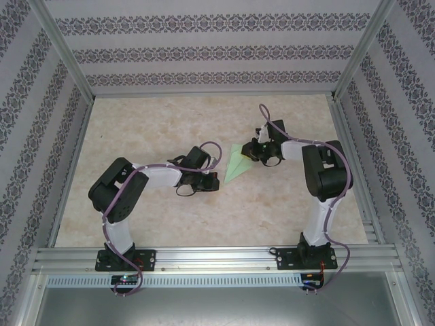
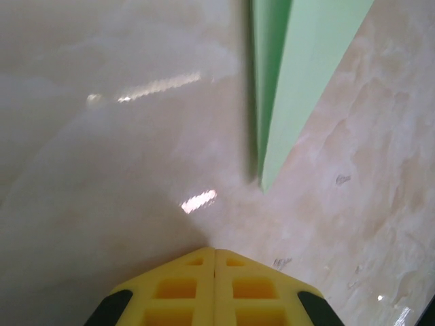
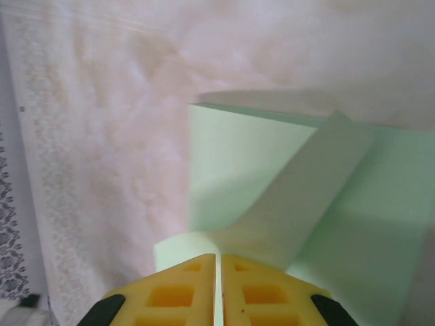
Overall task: Fold a paper plane with a square sheet of paper (pick it up from the middle)
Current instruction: Fourth fold the wing at the center of the table.
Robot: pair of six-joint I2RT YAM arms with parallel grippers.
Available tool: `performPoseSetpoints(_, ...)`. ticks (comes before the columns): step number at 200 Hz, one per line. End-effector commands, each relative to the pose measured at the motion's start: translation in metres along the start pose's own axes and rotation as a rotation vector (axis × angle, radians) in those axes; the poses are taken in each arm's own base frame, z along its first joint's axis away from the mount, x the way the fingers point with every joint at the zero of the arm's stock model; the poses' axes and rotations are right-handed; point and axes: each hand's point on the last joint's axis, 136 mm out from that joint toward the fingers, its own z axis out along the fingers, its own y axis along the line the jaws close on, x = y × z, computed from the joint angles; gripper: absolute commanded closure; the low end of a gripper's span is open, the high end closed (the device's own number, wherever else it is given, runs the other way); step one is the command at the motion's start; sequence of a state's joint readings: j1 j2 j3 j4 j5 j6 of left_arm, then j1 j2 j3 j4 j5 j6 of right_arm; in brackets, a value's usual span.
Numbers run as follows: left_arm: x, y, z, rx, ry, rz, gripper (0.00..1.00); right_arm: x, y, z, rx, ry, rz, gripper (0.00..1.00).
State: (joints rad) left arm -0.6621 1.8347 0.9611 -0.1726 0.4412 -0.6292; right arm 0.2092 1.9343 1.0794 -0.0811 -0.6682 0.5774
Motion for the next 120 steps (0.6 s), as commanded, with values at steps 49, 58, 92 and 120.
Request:
performPoseSetpoints(49, -0.045, -0.051, -0.036, 0.083, -0.17, 0.132, 0.86, 0.0, -0.004, -0.033, 0.225, -0.101, -0.052, 0.87)
performPoseSetpoints(58, -0.049, -0.054, -0.035, 0.095, -0.184, 0.129, 0.86, 0.005, -0.012, -0.03, 0.255, -0.087, -0.034, 0.87)
performPoseSetpoints(92, -0.062, -0.061, -0.025, 0.13, -0.207, 0.115, 0.84, 0.03, -0.024, -0.011, 0.31, -0.025, -0.013, 0.88)
performPoseSetpoints(120, -0.068, -0.062, -0.015, 0.135, -0.201, 0.113, 0.84, 0.044, -0.032, 0.003, 0.333, 0.017, -0.005, 0.89)
